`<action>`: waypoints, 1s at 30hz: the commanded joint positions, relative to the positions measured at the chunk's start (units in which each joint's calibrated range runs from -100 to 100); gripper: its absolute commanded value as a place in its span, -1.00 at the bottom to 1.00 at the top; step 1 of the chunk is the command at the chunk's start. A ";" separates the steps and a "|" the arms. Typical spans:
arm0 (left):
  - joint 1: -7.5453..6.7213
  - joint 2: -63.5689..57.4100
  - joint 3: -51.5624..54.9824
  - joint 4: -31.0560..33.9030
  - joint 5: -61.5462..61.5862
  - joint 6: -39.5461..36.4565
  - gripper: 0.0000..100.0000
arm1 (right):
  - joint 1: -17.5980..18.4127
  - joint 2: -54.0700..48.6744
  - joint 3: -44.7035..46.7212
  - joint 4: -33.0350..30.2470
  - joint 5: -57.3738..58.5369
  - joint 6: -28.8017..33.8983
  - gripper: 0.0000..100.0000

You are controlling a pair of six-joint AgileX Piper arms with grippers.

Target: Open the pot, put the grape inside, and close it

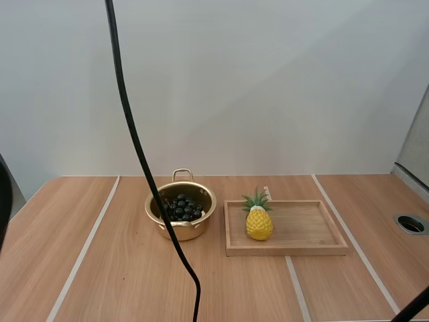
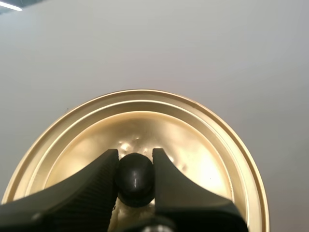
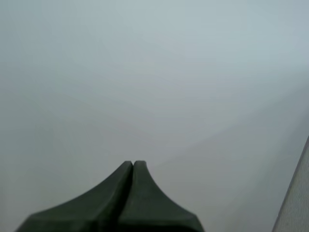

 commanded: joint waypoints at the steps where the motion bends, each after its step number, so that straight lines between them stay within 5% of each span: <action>1: -0.05 -0.16 3.01 -3.54 0.00 -0.83 -1.00 | -0.22 -0.69 -0.39 -1.01 3.77 0.08 -1.00; 19: -0.05 -7.61 31.47 -7.15 0.00 -0.83 -1.00 | -0.22 -1.92 -0.39 -3.47 4.87 0.08 -1.00; 30: -0.05 -18.97 62.11 -7.34 -22.85 -1.06 -1.00 | -0.22 -1.92 -0.39 -3.47 4.87 0.08 -1.00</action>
